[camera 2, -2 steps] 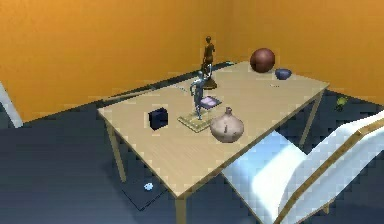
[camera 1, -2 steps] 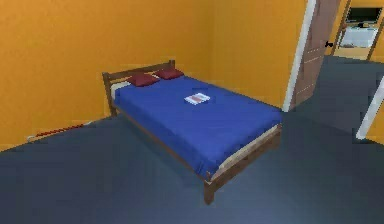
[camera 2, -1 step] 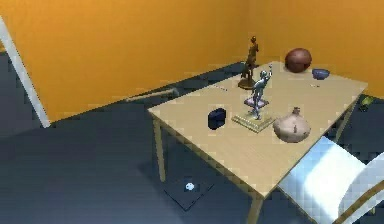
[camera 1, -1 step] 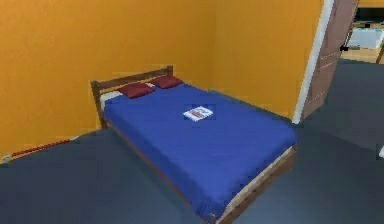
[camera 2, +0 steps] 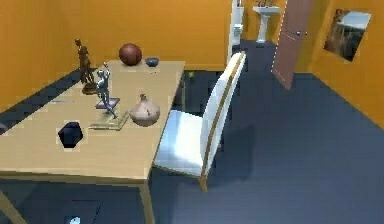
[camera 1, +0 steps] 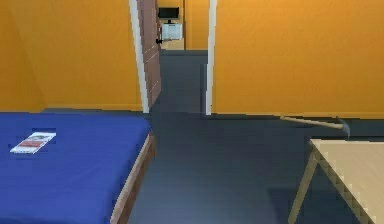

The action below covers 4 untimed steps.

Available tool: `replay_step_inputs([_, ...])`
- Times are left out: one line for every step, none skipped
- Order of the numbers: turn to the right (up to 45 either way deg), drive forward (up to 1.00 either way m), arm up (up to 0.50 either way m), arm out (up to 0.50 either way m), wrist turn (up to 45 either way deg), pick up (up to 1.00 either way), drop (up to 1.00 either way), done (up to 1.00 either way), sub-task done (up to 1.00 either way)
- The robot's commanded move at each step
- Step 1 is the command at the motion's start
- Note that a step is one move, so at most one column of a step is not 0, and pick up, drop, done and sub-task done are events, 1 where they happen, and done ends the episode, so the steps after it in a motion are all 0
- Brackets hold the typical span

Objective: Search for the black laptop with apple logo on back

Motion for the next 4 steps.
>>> replay_step_inputs([6.0, 0.00, 0.00, 0.00, 0.0, 0.00, 0.00, 0.00, 0.00])
replay_step_inputs([0.0, 1.00, 0.00, 0.00, 0.0, 0.00, 0.00, 0.00, 0.00])
replay_step_inputs([0.0, 1.00, 0.00, 0.00, 0.0, 0.00, 0.00, 0.00, 0.00])
replay_step_inputs([21.0, 0.00, 0.00, 0.00, 0.0, 0.00, 0.00, 0.00, 0.00])
